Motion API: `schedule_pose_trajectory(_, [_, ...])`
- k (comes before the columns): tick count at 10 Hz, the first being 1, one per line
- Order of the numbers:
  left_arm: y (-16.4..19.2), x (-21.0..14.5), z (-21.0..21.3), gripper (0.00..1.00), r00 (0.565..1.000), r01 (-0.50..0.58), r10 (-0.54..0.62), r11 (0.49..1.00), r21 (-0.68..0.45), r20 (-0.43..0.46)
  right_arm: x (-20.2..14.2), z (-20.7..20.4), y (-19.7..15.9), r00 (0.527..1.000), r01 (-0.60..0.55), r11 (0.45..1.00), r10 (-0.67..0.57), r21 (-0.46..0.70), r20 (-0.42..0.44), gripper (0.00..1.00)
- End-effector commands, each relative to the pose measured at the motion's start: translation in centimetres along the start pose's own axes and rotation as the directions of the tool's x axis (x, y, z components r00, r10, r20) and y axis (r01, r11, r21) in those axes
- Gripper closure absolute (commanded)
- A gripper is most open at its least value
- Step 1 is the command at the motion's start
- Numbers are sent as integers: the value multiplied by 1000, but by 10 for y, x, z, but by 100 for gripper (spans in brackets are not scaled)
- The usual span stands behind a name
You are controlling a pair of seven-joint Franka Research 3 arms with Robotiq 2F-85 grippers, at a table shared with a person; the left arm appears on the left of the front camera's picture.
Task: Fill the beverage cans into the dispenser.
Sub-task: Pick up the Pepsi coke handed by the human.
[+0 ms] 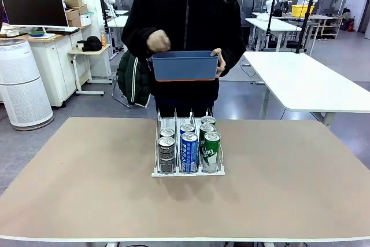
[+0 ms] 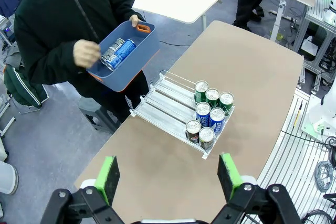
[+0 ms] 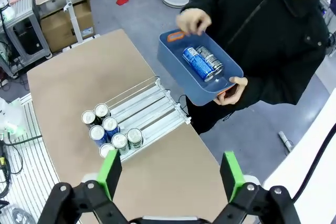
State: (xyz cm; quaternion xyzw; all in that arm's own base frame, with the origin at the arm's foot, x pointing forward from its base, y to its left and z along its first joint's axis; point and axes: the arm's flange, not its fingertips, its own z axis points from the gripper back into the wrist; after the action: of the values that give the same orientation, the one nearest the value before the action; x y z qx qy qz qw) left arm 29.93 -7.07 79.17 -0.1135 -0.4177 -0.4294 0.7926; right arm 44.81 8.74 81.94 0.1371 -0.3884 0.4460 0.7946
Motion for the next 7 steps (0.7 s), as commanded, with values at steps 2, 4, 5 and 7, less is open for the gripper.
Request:
schedule_pose_trajectory(2, [1,-1,-1,0,1000,-3,3,1000,7,0,5,-8,12,999,28,998,-29,-60,-25,0])
schedule_pose_trajectory(4, [1,-1,-1,0,1000,-3,3,1000,7,0,1,-2,0,1000,5,1000,-5,-4,-2,0])
schedule_pose_trajectory(5, [1,-1,-1,0,1000,-3,3,1000,7,0,1,-2,0,1000,5,1000,-5,-4,-2,0])
schedule_pose_trajectory(7, [1,-1,-1,0,1000,-3,3,1000,7,0,1,-2,0,1000,5,1000,-5,-4,-2,0])
